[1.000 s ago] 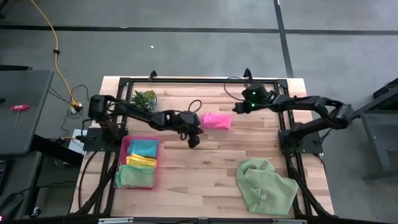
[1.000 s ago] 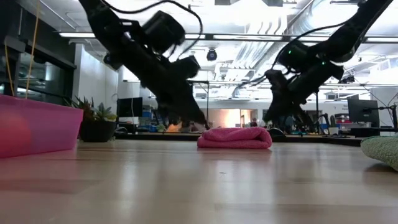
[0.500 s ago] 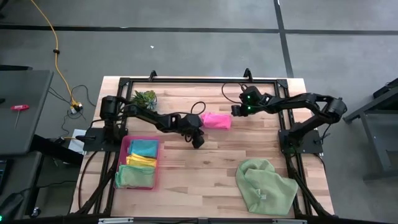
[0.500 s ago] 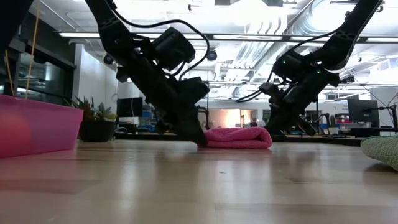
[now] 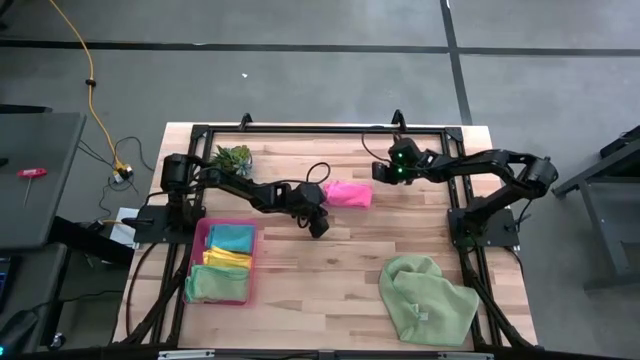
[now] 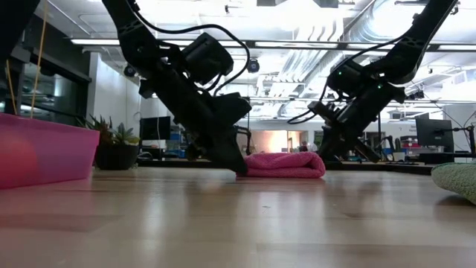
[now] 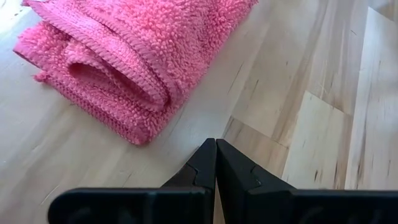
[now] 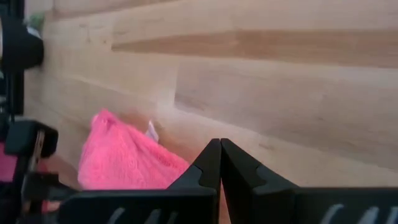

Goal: Fold microfiber towels
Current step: Put the pink microfiber towel into the red bin

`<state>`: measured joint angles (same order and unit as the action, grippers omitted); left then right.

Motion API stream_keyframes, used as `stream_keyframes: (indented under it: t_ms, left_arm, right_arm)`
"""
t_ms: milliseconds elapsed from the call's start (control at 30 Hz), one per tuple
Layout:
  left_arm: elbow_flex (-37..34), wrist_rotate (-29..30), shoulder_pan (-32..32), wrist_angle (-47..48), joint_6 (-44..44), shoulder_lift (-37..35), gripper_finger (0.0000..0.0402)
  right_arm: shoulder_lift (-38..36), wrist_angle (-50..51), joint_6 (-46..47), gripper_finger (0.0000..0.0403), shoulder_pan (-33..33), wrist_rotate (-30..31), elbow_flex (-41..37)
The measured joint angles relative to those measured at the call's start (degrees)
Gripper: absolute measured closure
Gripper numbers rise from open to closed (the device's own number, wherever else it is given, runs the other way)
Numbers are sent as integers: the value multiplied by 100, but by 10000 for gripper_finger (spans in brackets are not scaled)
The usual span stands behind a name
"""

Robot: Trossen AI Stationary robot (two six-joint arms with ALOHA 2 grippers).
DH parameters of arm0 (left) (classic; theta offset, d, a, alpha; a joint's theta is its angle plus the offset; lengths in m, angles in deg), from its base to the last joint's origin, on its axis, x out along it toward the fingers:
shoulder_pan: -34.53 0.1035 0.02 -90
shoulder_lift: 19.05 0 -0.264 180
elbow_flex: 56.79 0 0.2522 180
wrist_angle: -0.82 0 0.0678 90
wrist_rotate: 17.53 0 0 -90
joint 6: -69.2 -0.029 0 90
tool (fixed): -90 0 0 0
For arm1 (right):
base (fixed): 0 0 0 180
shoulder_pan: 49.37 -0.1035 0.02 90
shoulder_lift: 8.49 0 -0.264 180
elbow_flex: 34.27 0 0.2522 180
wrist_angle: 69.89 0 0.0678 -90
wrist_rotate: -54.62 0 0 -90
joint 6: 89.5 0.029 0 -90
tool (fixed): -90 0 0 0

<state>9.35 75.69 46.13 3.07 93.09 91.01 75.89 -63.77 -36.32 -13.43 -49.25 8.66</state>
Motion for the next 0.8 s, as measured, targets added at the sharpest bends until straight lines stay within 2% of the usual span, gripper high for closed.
stream_keyframes:
  t_ms: [200, 367, 533, 800]
  left_arm:
    - [0, 2, 0, 0, 176, 0, 401]
    - [0, -149, 0, -9, 272, 0, 402]
    - [0, -461, -8, -4, 273, 0, 401]
    - [0, -292, -31, -17, 314, 12, 402]
  right_arm:
    - [0, -79, 137, 403, 0, 27, 0]
    - [198, -223, 658, 403, 2, 96, 0]
    - [718, -872, 1049, 403, 1, 9, 2]
    - [1179, -1816, 1458, 403, 2, -130, 30]
